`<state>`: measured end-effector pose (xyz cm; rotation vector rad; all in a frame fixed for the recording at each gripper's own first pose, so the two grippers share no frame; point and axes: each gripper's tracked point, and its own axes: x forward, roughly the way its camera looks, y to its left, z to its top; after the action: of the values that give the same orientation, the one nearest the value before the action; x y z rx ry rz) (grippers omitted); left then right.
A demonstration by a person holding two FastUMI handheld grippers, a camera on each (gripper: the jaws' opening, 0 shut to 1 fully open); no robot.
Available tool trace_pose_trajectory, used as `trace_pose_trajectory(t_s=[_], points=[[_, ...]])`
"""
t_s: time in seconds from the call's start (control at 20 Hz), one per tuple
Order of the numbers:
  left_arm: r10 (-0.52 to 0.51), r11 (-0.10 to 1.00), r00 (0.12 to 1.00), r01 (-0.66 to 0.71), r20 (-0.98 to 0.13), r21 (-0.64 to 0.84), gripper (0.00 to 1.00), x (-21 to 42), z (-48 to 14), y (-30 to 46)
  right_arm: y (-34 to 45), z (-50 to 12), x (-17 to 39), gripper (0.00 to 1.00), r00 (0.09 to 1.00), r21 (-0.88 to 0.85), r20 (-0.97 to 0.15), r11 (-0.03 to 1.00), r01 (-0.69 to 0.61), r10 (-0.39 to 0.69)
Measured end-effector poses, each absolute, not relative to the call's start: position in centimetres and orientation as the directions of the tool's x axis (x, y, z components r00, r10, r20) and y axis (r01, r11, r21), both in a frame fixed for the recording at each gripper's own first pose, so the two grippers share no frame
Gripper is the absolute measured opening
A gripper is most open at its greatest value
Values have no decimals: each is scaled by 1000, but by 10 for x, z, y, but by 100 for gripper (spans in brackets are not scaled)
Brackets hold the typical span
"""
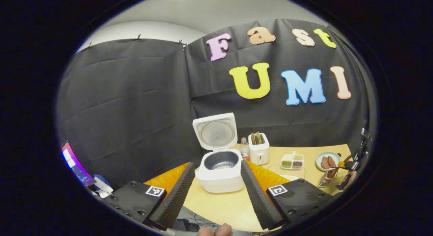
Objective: Close the left gripper, press the button to open the rice cooker; take a wooden spoon from the chopstick holder with the right hand, scoop a spoonful of rice and pour it into the rice cooker, then put the wooden spoon back into the chopstick holder.
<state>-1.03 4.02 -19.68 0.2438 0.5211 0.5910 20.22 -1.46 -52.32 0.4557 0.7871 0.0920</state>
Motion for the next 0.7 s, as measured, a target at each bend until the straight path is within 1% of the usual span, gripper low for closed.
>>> trace_pose_trajectory(t_s=[0.05, 0.15, 0.35, 0.55, 0.7], points=[[590, 806, 703, -478, -398, 351, 95, -14, -196, 45, -13, -524, 202, 15, 705, 433, -662, 898, 83, 254], [592, 805, 703, -491, -395, 333, 95, -20, -192, 52, -16, -516, 199, 15, 710, 423, -661, 902, 83, 245], [574, 818, 731, -496, -369, 291, 95, -29, -182, 63, -14, -476, 191, 15, 738, 404, -631, 914, 46, 242], [534, 845, 775, -484, -338, 226, 95, -48, -170, 85, -11, -413, 186, 15, 787, 351, -580, 936, 8, 211], [490, 872, 812, -459, -318, 170, 95, -68, -158, 109, 20, -355, 168, 14, 809, 356, -534, 933, -49, 246]])
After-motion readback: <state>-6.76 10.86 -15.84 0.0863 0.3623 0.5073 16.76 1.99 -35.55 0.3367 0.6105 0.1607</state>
